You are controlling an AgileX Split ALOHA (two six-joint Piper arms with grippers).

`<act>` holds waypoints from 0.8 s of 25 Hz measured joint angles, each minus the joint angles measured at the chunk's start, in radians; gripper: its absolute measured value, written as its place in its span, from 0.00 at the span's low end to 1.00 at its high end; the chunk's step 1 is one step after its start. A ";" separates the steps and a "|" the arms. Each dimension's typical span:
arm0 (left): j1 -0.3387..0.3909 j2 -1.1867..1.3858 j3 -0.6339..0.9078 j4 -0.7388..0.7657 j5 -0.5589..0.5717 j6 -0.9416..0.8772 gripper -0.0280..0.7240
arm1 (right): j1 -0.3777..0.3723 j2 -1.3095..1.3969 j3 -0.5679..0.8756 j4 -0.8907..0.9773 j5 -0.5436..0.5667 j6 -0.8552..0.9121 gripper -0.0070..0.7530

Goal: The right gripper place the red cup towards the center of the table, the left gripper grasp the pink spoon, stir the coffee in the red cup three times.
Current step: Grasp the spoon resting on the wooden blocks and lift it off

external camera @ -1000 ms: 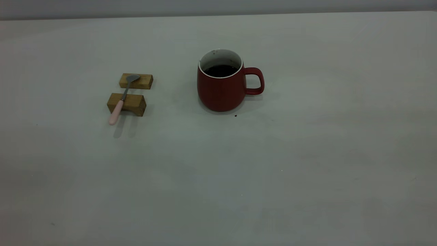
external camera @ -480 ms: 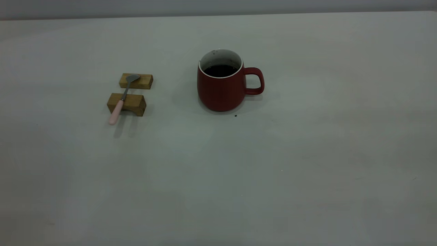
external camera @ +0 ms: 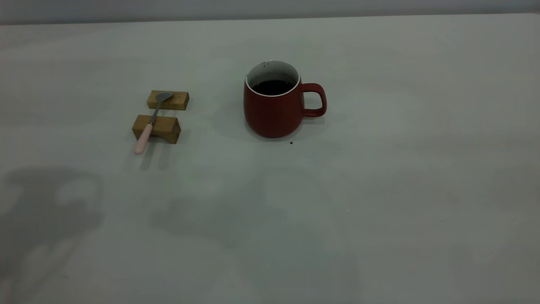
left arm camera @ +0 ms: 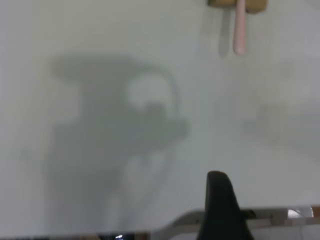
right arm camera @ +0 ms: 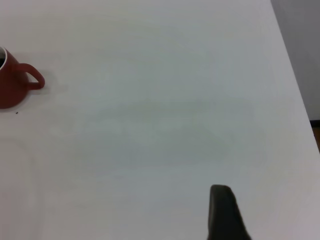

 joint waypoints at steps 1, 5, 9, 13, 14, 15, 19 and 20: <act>-0.009 0.050 -0.018 0.000 -0.024 0.000 0.76 | 0.000 0.000 0.000 0.000 0.000 0.000 0.66; -0.053 0.271 -0.097 -0.003 -0.111 0.000 0.76 | 0.000 0.000 0.000 0.000 0.000 0.000 0.66; -0.099 0.465 -0.187 -0.004 -0.173 -0.015 0.76 | 0.000 0.000 0.000 0.000 0.000 0.000 0.66; -0.124 0.617 -0.274 -0.004 -0.214 -0.027 0.76 | 0.000 0.000 0.000 0.000 0.000 0.000 0.66; -0.128 0.651 -0.296 -0.005 -0.221 -0.027 0.76 | 0.000 0.000 0.000 0.000 0.000 0.000 0.66; -0.131 0.677 -0.316 -0.007 -0.226 -0.027 0.76 | 0.000 0.000 0.000 0.000 0.000 0.000 0.66; -0.141 0.774 -0.376 -0.011 -0.228 -0.029 0.76 | 0.000 0.000 0.000 0.000 0.000 0.000 0.66; -0.142 0.794 -0.389 -0.013 -0.229 -0.030 0.76 | 0.000 0.000 0.000 0.000 0.000 0.000 0.66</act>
